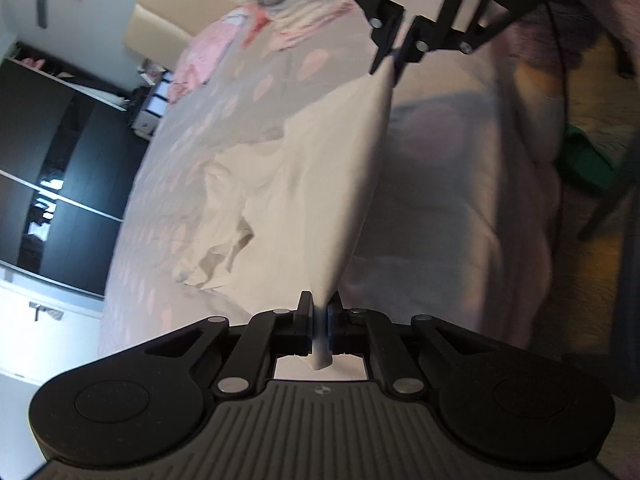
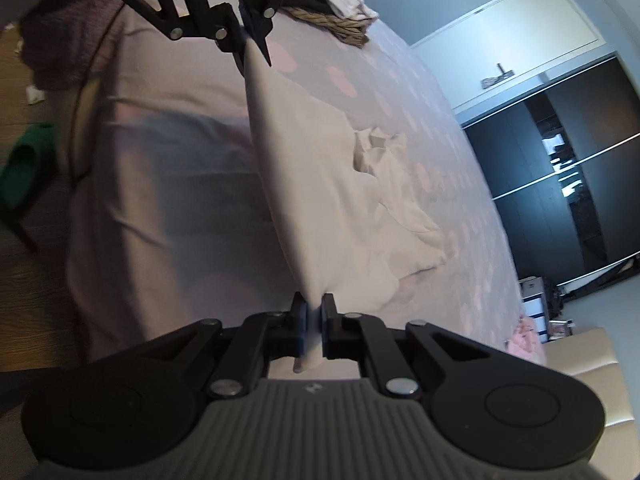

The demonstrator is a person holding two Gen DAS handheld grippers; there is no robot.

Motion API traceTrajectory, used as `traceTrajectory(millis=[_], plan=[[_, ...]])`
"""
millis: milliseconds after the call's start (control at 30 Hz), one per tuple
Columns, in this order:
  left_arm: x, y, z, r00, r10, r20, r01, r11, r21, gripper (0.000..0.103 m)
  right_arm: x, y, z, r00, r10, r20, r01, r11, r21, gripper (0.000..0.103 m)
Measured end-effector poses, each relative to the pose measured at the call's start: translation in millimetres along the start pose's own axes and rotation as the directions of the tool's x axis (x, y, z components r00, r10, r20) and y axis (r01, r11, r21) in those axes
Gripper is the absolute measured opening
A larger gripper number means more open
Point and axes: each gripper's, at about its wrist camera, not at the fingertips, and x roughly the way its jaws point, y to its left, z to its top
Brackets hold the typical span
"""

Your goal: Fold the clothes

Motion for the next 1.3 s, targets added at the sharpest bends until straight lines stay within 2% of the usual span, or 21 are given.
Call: traceTrajectory(millis=[167, 267, 333, 367, 400, 467, 533, 600, 667, 833, 867, 900, 933, 1000, 1133, 1200, 1300], plan=[[14.5, -24.0, -7.8, 0.995, -0.097, -0.022, 0.097, 0.995, 0.005, 0.004, -2.9, 17.4, -6.1, 0.995, 0.098, -0.027, -0.097, 0.994, 0.042, 0.008], [26.2, -26.9, -11.9, 0.986, -0.162, -0.046, 0.162, 0.987, -0.016, 0.005, 4.7, 20.9, -7.5, 0.99, 0.135, -0.047, -0.132, 0.99, 0.051, 0.008], [28.8, -24.0, -15.4, 0.978, -0.204, -0.052, 0.203, 0.979, -0.026, 0.007, 7.7, 19.9, -7.4, 0.985, 0.163, -0.054, -0.159, 0.985, 0.061, 0.009], [28.2, -20.5, -17.0, 0.972, -0.228, -0.052, 0.227, 0.973, -0.039, 0.015, 7.3, 18.0, -7.8, 0.982, 0.179, -0.057, -0.175, 0.982, 0.068, 0.011], [26.8, -16.1, -18.5, 0.966, -0.255, -0.049, 0.252, 0.966, -0.056, 0.021, 5.3, 15.2, -8.7, 0.978, 0.2, -0.059, -0.195, 0.977, 0.08, 0.013], [16.8, -9.4, -25.3, 0.951, -0.307, -0.022, 0.303, 0.946, -0.111, 0.028, 0.7, 8.7, -10.8, 0.968, 0.245, -0.056, -0.238, 0.965, 0.111, 0.016], [9.1, 5.4, -28.5, 0.939, -0.343, 0.029, 0.343, 0.924, -0.166, 0.033, -7.1, -1.2, -14.8, 0.955, 0.293, -0.036, -0.284, 0.945, 0.164, 0.026], [3.8, 25.7, -31.5, 0.926, -0.365, 0.09, 0.376, 0.901, -0.217, 0.043, -15.1, -13.0, -21.3, 0.946, 0.325, -0.013, -0.315, 0.923, 0.221, 0.027], [5.7, 50.0, -35.6, 0.916, -0.379, 0.133, 0.401, 0.867, -0.295, 0.044, -16.2, -28.3, -26.5, 0.94, 0.342, 0.002, -0.328, 0.902, 0.281, 0.032], [33.1, 110.8, -48.2, 0.923, -0.336, 0.188, 0.385, 0.787, -0.481, 0.042, 7.8, -71.4, -32.5, 0.951, 0.31, 0.003, -0.286, 0.873, 0.394, 0.034], [40.3, 121.5, -50.7, 0.925, -0.327, 0.193, 0.379, 0.77, -0.514, 0.04, 16.0, -80.1, -33.2, 0.953, 0.304, 0.0, -0.276, 0.865, 0.418, 0.034], [48.6, 132.1, -53.1, 0.931, -0.311, 0.191, 0.364, 0.754, -0.546, 0.032, 23.6, -88.1, -33.8, 0.954, 0.3, -0.002, -0.268, 0.855, 0.445, 0.033], [57.6, 142.4, -55.0, 0.938, -0.293, 0.185, 0.345, 0.741, -0.576, 0.03, 32.0, -96.3, -34.1, 0.955, 0.296, -0.002, -0.26, 0.843, 0.471, 0.029], [76.3, 159.9, -57.0, 0.95, -0.264, 0.169, 0.311, 0.729, -0.61, 0.028, 48.7, -109.8, -33.3, 0.958, 0.286, -0.006, -0.244, 0.826, 0.509, 0.02], [117.9, 193.0, -61.9, 0.969, -0.211, 0.126, 0.241, 0.716, -0.655, 0.026, 82.4, -134.1, -30.6, 0.961, 0.278, -0.009, -0.227, 0.801, 0.555, 0.02], [139.6, 209.5, -65.9, 0.975, -0.192, 0.115, 0.217, 0.691, -0.69, 0.026, 99.7, -146.1, -28.4, 0.961, 0.276, -0.008, -0.222, 0.788, 0.574, 0.02], [166.9, 233.3, -73.5, 0.975, -0.169, 0.144, 0.219, 0.63, -0.745, 0.026, 125.9, -165.4, -25.9, 0.962, 0.272, 0.007, -0.219, 0.759, 0.613, 0.021]])
